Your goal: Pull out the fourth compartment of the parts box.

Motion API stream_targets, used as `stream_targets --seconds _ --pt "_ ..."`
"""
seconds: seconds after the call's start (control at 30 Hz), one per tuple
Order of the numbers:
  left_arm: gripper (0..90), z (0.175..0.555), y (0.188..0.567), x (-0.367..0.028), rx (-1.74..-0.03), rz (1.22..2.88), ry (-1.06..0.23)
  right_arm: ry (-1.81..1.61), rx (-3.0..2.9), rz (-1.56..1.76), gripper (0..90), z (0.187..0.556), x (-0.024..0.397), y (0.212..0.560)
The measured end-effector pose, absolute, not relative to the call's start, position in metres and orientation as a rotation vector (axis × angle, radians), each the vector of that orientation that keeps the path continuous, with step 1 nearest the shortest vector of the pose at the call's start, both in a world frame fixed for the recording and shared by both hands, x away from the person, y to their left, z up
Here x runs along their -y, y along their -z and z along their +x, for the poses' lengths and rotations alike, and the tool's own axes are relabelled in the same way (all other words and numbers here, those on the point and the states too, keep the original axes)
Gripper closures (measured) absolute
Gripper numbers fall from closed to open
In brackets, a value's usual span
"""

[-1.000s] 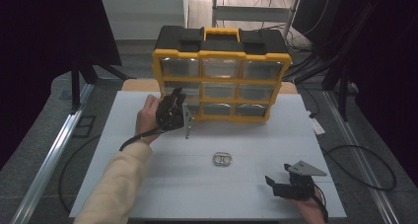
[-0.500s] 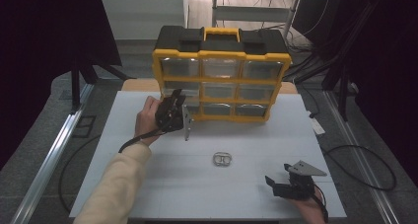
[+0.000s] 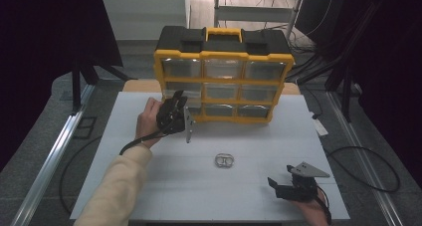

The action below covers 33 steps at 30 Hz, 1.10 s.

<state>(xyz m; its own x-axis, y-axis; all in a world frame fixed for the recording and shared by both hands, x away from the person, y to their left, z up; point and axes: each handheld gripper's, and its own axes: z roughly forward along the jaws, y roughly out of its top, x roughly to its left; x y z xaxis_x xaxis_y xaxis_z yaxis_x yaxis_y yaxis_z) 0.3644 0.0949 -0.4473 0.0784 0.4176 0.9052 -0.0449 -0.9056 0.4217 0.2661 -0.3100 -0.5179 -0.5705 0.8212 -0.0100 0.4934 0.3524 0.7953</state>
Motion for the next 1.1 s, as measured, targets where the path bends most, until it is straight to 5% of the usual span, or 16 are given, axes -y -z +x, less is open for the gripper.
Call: stream_targets --seconds 1.1 --pt "68.1 0.353 0.450 -0.096 -0.346 2.004 -1.893 -1.087 -2.213 1.148 13.5 0.266 0.310 0.518"
